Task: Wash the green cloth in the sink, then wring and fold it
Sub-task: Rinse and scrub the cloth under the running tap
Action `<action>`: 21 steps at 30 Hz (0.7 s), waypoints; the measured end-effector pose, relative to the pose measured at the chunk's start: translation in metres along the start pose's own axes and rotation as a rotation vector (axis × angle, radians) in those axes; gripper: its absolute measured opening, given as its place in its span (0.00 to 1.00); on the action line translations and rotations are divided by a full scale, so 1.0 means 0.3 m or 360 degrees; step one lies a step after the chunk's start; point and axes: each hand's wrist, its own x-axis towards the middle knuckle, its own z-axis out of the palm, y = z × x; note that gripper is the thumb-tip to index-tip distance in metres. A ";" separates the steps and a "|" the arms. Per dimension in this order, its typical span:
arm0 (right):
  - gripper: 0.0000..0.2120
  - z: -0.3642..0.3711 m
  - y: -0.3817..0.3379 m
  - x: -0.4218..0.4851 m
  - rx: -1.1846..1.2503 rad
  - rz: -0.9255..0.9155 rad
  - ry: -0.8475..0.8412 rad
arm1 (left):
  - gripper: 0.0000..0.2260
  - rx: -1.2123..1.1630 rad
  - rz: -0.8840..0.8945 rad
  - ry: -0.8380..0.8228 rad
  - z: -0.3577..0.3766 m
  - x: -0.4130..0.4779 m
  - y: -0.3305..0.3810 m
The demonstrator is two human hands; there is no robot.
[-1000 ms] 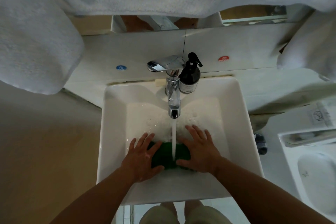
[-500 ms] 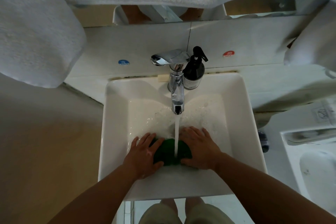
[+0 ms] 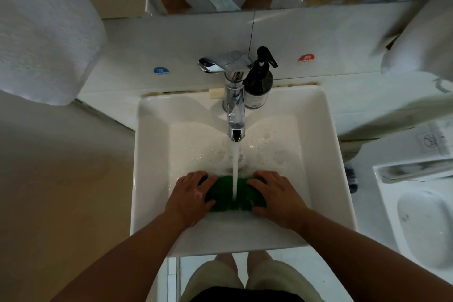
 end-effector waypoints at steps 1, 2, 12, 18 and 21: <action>0.31 -0.002 -0.002 0.007 -0.0034 -0.0013 -0.0028 | 0.28 0.0010 0.0011 -0.0025 0.003 0.001 0.005; 0.27 -0.011 -0.004 0.019 -0.0043 -0.0017 -0.0031 | 0.26 0.0012 0.0030 -0.0027 0.005 0.005 0.007; 0.08 -0.197 0.012 0.129 0.0763 0.0360 -0.0144 | 0.14 -0.0552 -0.0312 -0.0267 -0.158 0.055 -0.084; 0.22 -0.086 -0.092 0.081 0.0274 0.0283 0.0048 | 0.25 -0.0248 -0.0334 -0.0073 -0.101 0.040 -0.020; 0.31 -0.016 -0.122 0.037 -0.0018 -0.0013 -0.0158 | 0.34 0.0014 -0.0086 -0.0227 -0.021 0.033 0.042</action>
